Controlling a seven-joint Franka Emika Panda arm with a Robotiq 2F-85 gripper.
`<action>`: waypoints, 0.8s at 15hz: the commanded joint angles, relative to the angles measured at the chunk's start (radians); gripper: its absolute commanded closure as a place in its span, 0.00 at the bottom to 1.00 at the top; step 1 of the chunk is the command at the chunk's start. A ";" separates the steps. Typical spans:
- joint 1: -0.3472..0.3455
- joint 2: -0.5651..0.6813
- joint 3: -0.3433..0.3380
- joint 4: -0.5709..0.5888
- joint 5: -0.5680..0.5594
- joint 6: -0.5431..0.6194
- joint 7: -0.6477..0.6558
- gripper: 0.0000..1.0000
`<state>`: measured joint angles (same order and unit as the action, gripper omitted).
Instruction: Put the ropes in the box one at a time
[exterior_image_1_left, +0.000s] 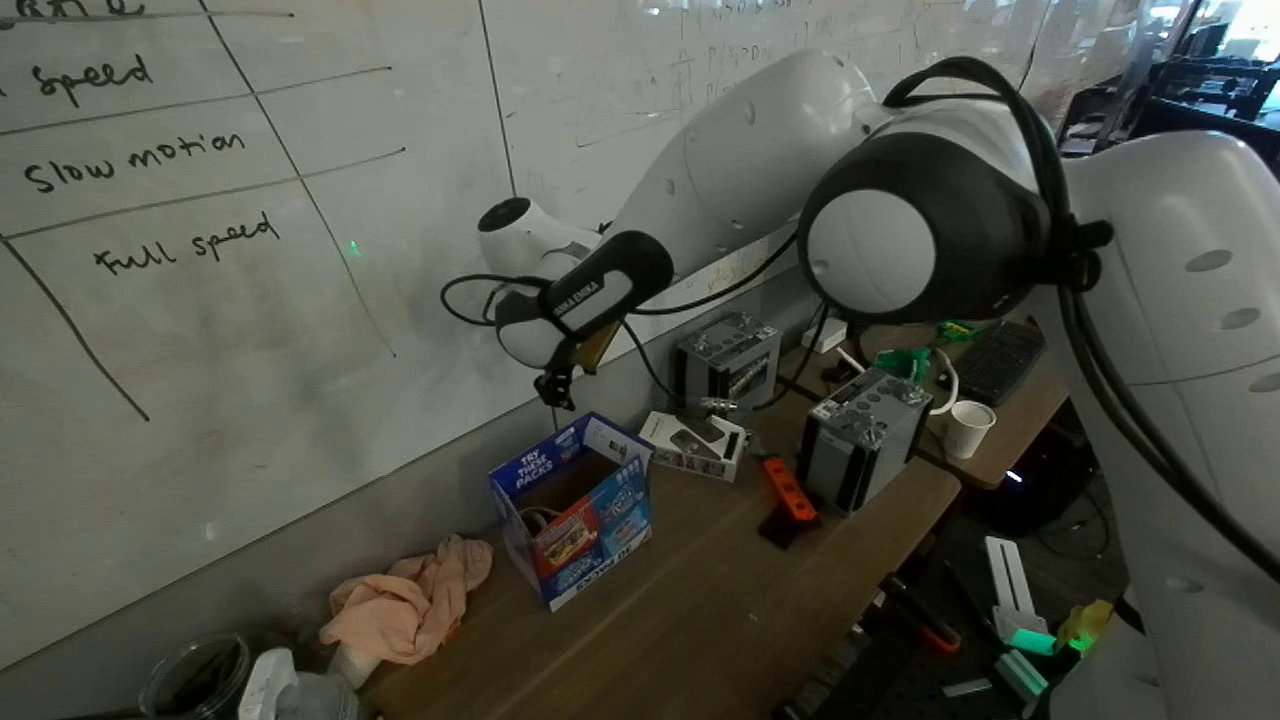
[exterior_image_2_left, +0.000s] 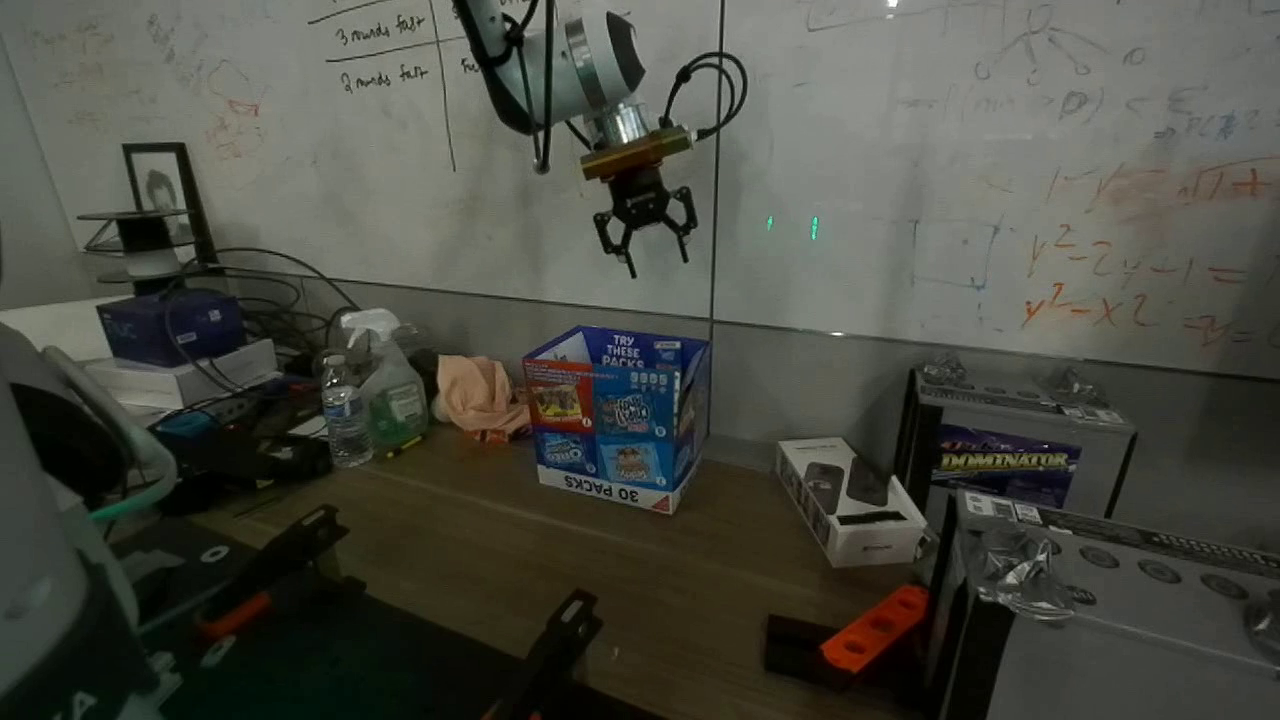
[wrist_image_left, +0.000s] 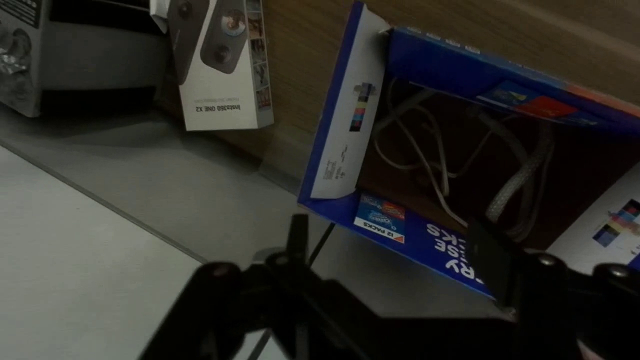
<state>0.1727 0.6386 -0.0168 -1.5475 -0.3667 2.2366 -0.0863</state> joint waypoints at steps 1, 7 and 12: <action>-0.061 -0.200 0.013 -0.170 0.041 -0.014 -0.030 0.00; -0.191 -0.471 0.032 -0.340 0.257 -0.163 -0.186 0.01; -0.254 -0.728 -0.022 -0.532 0.404 -0.219 -0.272 0.00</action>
<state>-0.0505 0.0895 -0.0170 -1.9274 -0.0453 2.0173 -0.2973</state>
